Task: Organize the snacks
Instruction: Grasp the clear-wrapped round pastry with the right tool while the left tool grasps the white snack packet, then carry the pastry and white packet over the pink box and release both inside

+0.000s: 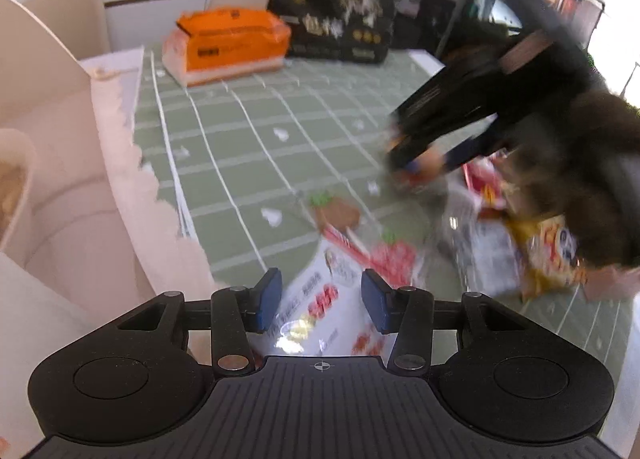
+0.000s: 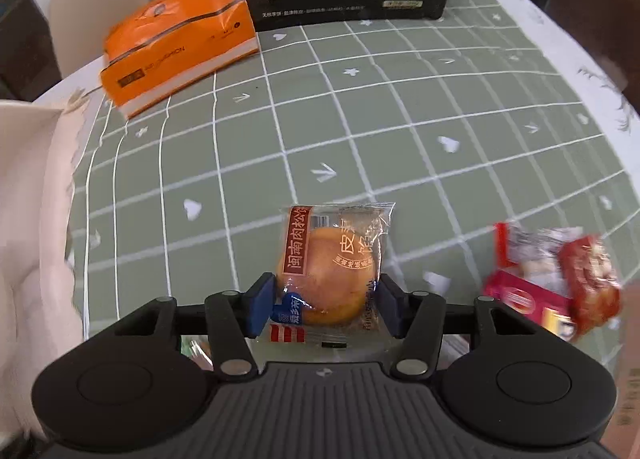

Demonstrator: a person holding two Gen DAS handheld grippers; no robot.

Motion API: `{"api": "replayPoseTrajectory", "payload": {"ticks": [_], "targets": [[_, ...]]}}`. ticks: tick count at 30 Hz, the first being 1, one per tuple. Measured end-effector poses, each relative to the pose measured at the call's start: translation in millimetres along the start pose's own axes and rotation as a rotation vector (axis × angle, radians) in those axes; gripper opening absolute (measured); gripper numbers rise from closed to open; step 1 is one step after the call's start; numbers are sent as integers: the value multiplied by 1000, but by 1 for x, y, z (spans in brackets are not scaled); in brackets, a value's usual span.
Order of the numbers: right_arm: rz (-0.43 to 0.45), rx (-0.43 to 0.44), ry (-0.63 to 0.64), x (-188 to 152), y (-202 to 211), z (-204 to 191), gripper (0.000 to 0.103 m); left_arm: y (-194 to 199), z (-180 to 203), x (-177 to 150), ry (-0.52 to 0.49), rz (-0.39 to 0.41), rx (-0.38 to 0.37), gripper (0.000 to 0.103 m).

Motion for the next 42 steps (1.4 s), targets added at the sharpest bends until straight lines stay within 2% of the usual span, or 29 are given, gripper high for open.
{"api": "replayPoseTrajectory", "payload": {"ticks": [4, 8, 11, 15, 20, 24, 26, 28, 29, 33, 36, 38, 42], "targets": [[41, -6, -17, -25, 49, 33, 54, 3, 23, -20, -38, -56, -102, 50], [82, 9, -41, -73, 100, 61, 54, 7, 54, -35, -130, -64, -133, 50], [85, 18, -106, -118, 122, 84, 54, 12, 73, -38, -189, -49, -116, 50], [79, -19, -193, -178, 132, 113, 54, 24, 92, -34, -275, -5, -87, 50], [49, -7, -278, -240, 133, 135, 54, 24, 115, -53, -443, -39, -75, 50], [57, -69, -313, -268, 130, 152, 54, 17, 130, -72, -589, -39, -37, 57], [78, -85, -320, -277, 130, 158, 54, 16, 136, -77, -628, -55, -51, 76], [82, -87, -344, -282, 128, 163, 54, 13, 139, -80, -643, -74, -91, 89], [79, -82, -356, -286, 127, 164, 54, 12, 140, -82, -648, -79, -110, 92], [74, -77, -375, -293, 124, 163, 56, 13, 134, -77, -621, -60, -97, 87], [72, -95, -368, -294, 120, 161, 65, 17, 117, -64, -565, -20, -20, 83], [78, -101, -365, -296, 119, 159, 74, 13, 102, -58, -529, -39, 12, 84], [78, -144, -301, -300, 115, 147, 82, 3, 82, -57, -469, -90, 18, 88]]}}
Point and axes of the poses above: each gripper's, at about its wrist camera, not at the fingertips, and y roughly against the way its jaws point, z to its right, x to its top, the point moved 7 cm from there along -y, roughly the way its jaws point
